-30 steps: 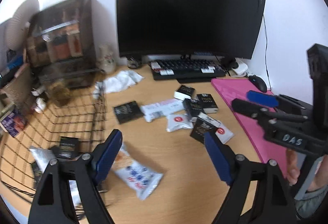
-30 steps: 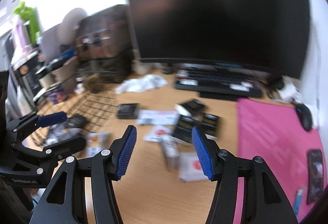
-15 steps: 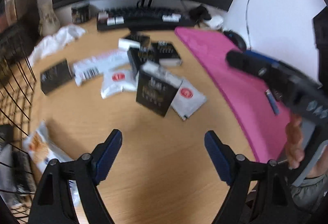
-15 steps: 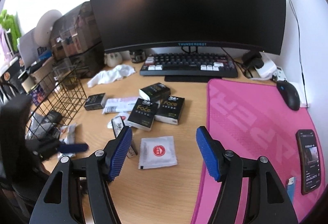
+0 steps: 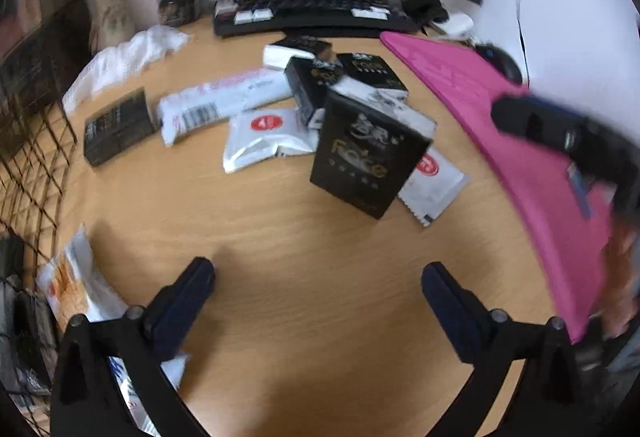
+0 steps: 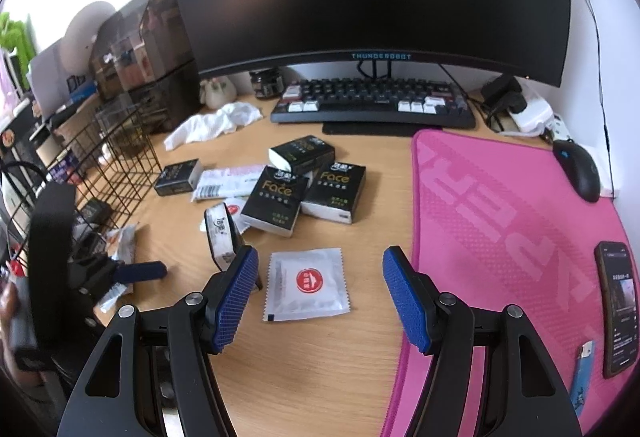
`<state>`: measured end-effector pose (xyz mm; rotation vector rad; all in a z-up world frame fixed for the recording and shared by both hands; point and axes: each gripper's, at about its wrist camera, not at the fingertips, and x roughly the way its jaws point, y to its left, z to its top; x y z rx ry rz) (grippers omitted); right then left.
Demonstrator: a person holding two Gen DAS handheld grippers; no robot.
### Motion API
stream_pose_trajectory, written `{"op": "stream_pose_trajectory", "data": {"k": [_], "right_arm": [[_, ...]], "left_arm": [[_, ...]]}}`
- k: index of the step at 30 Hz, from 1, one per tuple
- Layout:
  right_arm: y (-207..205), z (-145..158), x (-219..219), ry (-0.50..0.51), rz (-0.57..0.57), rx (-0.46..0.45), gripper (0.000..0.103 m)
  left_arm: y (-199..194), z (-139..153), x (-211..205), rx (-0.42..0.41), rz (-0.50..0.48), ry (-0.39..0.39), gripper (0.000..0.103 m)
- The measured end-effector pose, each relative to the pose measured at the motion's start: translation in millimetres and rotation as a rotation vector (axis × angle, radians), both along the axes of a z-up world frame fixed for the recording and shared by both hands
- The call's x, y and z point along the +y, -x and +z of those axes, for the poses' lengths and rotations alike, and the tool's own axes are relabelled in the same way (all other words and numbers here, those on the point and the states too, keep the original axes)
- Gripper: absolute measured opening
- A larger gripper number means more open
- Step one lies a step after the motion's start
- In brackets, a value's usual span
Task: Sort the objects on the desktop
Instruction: 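Move both open grippers back over the desk items, then grasp a black Face tissue pack with the right gripper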
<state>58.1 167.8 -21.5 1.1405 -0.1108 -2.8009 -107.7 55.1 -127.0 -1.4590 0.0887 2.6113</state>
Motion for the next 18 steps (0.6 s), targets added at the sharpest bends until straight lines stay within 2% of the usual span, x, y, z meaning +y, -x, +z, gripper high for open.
{"op": "stream_pose_trajectory", "data": {"k": [2, 9, 13, 18], "right_arm": [[0.6, -0.7, -0.3, 0.000, 0.001, -0.001, 0.064], [1.3, -1.7, 0.2, 0.003, -0.001, -0.006, 0.064], [2.2, -4.4, -0.7, 0.000, 0.004, -0.013, 0.064], [3.6, -8.0, -2.9, 0.000, 0.023, -0.029, 0.064]], "left_arm": [[-3.2, 0.6, 8.9, -0.010, -0.061, 0.005, 0.102], [-11.9, 5.3, 11.9, 0.013, -0.115, 0.006, 0.103], [-14.9, 7.4, 8.5, -0.012, -0.095, 0.000, 0.102], [-11.9, 32.2, -8.4, 0.074, -0.066, 0.005, 0.102]]}}
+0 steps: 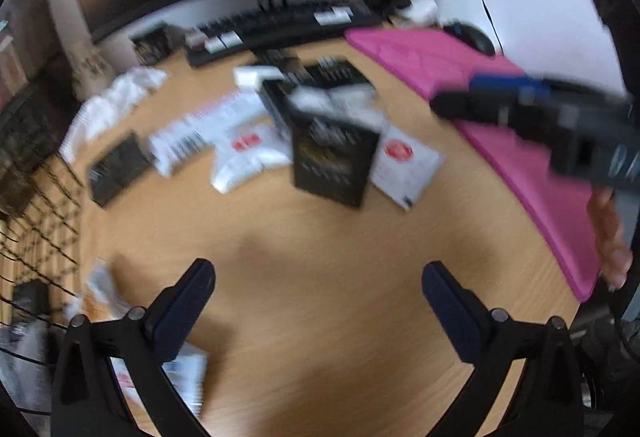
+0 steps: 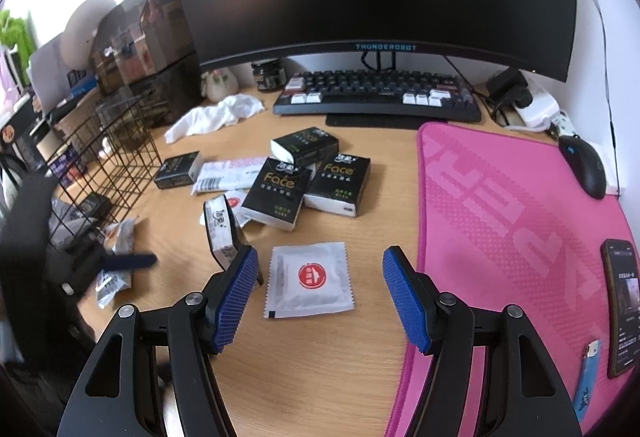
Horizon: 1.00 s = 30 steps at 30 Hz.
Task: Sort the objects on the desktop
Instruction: 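Grasp a black Face tissue pack with the right gripper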
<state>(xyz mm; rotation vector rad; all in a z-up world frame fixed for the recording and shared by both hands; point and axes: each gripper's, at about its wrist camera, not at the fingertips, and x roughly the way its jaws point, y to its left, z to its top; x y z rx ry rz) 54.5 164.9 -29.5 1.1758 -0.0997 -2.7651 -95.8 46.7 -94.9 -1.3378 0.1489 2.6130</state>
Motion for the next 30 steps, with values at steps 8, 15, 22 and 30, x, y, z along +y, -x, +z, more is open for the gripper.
{"op": "stream_pose_trajectory", "data": {"k": [8, 15, 22, 30], "right_arm": [[7.3, -14.9, -33.0, 0.012, 0.117, -0.047, 0.064], [25.7, -22.7, -59.0, 0.019, 0.159, -0.048, 0.064], [34.6, -27.2, -64.6, -0.001, 0.151, -0.062, 0.018], [16.5, -4.4, -10.8, -0.021, 0.042, -0.027, 0.018]], "left_arm": [[-2.0, 14.5, -44.2, -0.013, 0.143, -0.073, 0.102], [-10.1, 11.5, -54.0, -0.031, 0.187, -0.072, 0.101], [-11.2, 7.8, -52.5, -0.034, 0.203, -0.071, 0.101], [2.2, 8.8, -24.2, -0.031, 0.140, -0.087, 0.101]]}}
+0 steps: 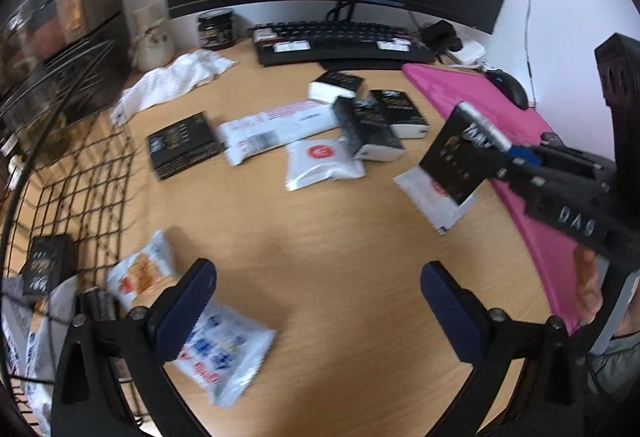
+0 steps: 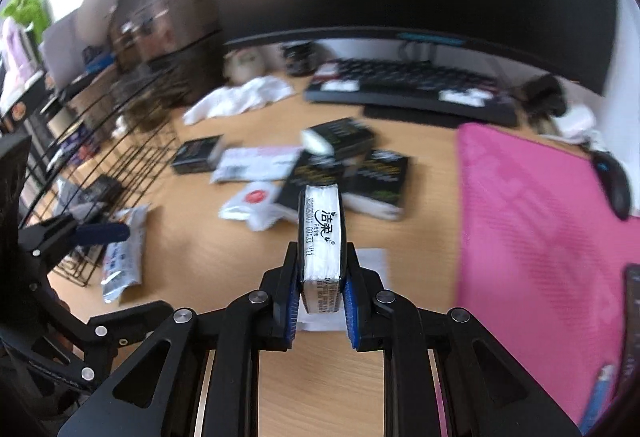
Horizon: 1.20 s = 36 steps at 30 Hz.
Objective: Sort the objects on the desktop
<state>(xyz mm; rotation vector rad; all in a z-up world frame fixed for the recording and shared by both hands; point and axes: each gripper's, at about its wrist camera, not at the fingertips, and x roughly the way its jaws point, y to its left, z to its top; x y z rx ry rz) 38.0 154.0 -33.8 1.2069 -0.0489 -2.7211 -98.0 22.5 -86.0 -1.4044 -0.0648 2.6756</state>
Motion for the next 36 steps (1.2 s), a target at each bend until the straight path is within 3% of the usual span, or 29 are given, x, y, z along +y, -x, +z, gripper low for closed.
{"op": "stream_pose_trajectory", "data": {"k": [7, 10, 15, 20, 26, 29, 36], "right_arm": [[-1.7, -2.2, 47.2, -0.049, -0.126, -0.024, 0.018], [1.5, -8.0, 50.4, -0.025, -0.114, -0.038, 0.018], [4.6, -16.9, 22.3, -0.016, -0.017, -0.055, 0.018], [-3.5, -17.8, -1.1, 0.056, 0.084, -0.076, 0.019], [-10.8, -3.7, 15.4, 0.032, 0.008, -0.034, 0.019], [-9.8, -0.8, 26.3, 0.037, -0.019, -0.033, 0.019], [-11.5, 4.5, 30.1, 0.057, -0.012, -0.013, 0.020]], "left_arm": [[26.9, -11.1, 55.1, -0.009, -0.163, 0.049, 0.101], [31.7, -16.9, 58.2, -0.016, -0.139, 0.087, 0.101], [26.7, -14.5, 39.3, -0.020, -0.076, 0.064, 0.101], [21.9, -10.8, 24.0, -0.015, -0.033, 0.061, 0.101], [23.8, -14.9, 35.4, -0.032, -0.058, 0.052, 0.101], [27.1, -20.0, 50.2, -0.025, -0.106, 0.095, 0.101], [36.6, -36.8, 60.0, -0.068, -0.104, 0.118, 0.101]]}}
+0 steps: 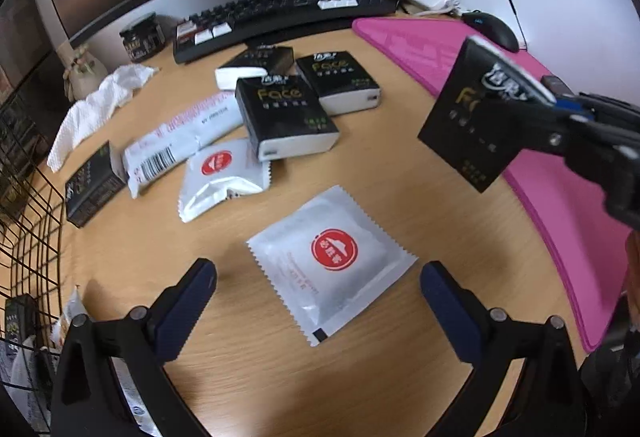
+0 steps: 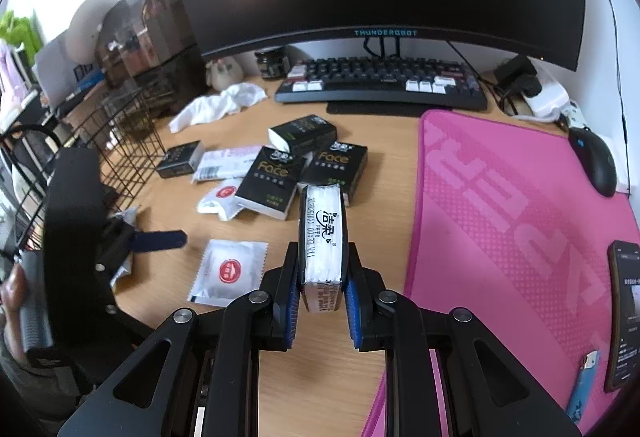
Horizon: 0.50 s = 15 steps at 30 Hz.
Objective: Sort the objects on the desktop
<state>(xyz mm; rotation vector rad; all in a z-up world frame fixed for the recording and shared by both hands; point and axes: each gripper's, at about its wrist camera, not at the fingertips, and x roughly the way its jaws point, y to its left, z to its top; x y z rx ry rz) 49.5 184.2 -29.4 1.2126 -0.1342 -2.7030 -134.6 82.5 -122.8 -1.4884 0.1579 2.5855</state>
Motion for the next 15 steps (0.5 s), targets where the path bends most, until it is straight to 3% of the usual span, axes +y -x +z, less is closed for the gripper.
{"op": "stream_pose_trajectory", "data": {"k": [9, 13, 15], "right_arm": [[-1.2, 0.9, 7.3, 0.004, -0.027, 0.019, 0.020], [-0.7, 0.8, 7.7, 0.008, -0.028, 0.019, 0.020], [-0.7, 1.0, 7.5, 0.011, -0.025, 0.019, 0.020]], "left_arm": [[2.6, -0.9, -1.2, 0.003, -0.004, -0.024, 0.094], [-0.5, 4.5, -1.1, 0.017, -0.012, -0.028, 0.072], [-0.8, 5.0, -1.5, 0.013, -0.018, -0.027, 0.071]]}}
